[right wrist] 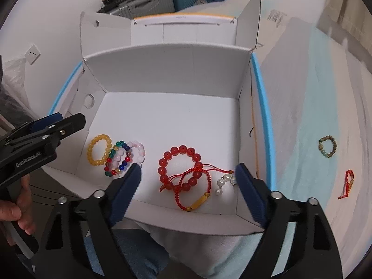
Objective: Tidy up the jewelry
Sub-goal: 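Open the left tool over the box while the right tool releases the red cord bracelet, then move both open tools back over the wooden bead and red cord bracelets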
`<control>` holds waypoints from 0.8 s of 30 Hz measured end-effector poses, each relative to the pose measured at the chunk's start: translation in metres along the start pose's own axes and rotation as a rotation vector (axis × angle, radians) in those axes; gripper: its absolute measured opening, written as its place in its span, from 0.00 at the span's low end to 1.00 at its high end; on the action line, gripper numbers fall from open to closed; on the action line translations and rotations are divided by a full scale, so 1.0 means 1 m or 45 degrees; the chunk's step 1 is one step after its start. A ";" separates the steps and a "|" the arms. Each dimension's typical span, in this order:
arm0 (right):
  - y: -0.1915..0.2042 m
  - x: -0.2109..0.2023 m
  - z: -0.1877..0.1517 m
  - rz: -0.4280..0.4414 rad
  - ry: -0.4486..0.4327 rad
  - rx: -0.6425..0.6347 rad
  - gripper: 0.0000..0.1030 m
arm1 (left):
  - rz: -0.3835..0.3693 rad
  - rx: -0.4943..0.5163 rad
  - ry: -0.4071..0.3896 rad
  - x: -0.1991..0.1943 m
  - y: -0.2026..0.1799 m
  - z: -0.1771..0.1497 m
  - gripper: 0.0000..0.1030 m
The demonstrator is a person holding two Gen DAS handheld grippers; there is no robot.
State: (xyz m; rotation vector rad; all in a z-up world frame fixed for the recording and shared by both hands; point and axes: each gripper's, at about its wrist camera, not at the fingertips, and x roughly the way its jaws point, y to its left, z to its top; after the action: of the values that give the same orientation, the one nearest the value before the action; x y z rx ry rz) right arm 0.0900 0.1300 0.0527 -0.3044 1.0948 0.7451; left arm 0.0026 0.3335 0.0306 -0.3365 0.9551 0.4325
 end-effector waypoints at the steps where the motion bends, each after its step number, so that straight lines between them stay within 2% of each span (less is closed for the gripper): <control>1: -0.001 -0.004 0.000 0.001 -0.012 -0.003 0.82 | 0.002 0.001 -0.004 -0.001 -0.001 0.001 0.76; 4: -0.005 -0.015 -0.002 -0.003 -0.047 -0.004 0.82 | 0.004 0.024 -0.019 -0.008 -0.011 0.003 0.82; 14: -0.043 -0.049 -0.008 -0.059 -0.138 0.060 0.91 | -0.019 0.086 -0.062 -0.021 -0.046 0.009 0.92; 24: -0.093 -0.075 -0.018 -0.136 -0.195 0.167 0.93 | -0.077 0.159 -0.085 -0.025 -0.093 0.012 0.93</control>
State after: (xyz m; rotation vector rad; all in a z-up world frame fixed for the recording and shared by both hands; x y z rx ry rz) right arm 0.1216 0.0229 0.0989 -0.1894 0.9701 0.5885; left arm 0.0445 0.2535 0.0654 -0.2357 0.8999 0.3249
